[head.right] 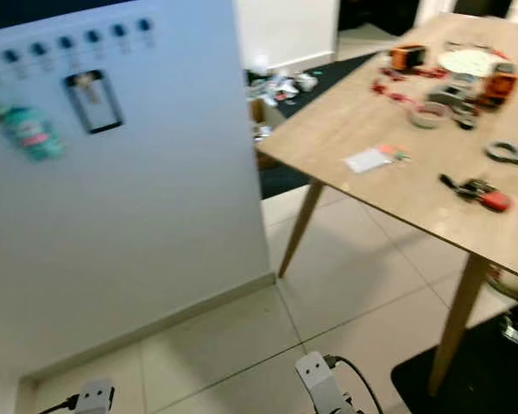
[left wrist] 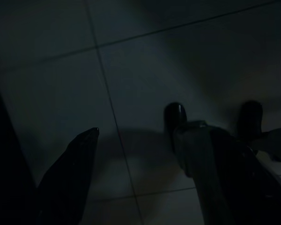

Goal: Hang keys on a hook

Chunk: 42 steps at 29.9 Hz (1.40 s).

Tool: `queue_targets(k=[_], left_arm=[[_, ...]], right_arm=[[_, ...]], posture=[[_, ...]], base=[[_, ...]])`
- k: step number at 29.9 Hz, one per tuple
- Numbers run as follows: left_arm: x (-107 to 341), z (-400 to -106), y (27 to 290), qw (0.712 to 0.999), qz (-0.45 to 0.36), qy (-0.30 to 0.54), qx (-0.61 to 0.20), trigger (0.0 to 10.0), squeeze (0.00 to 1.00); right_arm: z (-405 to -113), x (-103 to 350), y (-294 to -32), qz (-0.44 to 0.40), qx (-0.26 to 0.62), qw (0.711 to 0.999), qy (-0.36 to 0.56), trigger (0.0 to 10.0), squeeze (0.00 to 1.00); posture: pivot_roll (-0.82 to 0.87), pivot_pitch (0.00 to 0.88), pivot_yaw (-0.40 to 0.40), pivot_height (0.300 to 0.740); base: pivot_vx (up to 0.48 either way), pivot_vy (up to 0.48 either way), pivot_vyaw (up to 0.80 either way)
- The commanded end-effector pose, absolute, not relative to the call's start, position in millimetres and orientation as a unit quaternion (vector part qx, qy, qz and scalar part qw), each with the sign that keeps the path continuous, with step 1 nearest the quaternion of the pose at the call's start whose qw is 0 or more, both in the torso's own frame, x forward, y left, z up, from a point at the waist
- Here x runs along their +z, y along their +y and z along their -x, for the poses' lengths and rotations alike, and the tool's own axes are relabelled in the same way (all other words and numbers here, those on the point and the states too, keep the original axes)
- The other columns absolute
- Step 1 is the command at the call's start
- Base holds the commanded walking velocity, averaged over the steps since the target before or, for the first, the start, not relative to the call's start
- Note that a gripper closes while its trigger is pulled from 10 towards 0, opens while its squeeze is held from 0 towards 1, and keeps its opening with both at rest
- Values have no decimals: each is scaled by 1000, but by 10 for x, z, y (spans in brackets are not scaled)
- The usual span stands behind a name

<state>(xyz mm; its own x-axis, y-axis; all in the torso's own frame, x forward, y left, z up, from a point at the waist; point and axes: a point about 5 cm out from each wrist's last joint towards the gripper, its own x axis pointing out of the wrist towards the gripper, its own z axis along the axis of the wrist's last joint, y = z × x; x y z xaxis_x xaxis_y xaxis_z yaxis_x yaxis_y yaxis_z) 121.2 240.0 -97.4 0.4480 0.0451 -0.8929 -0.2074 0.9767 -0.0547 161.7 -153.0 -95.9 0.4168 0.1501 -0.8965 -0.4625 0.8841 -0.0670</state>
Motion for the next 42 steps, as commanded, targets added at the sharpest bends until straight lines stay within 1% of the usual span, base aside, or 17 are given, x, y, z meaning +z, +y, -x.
queue_targets(k=[1, 42], left_arm=[[-1005, -1131, 2375, 841, 75, 531, 71, 10000, 0], [-996, -1162, 2364, 848, 77, 520, 71, 10000, 0]], right_arm=[[-1092, -1136, -1743, 171, 179, 763, 598, 10000, 0], [-1097, -1135, -1752, 179, 177, 762, 597, 10000, 0]], posture=[[-97, 79, 101, 740], [-96, 81, 98, 740]], base=[[0, 0, -800], [0, 0, -800]])
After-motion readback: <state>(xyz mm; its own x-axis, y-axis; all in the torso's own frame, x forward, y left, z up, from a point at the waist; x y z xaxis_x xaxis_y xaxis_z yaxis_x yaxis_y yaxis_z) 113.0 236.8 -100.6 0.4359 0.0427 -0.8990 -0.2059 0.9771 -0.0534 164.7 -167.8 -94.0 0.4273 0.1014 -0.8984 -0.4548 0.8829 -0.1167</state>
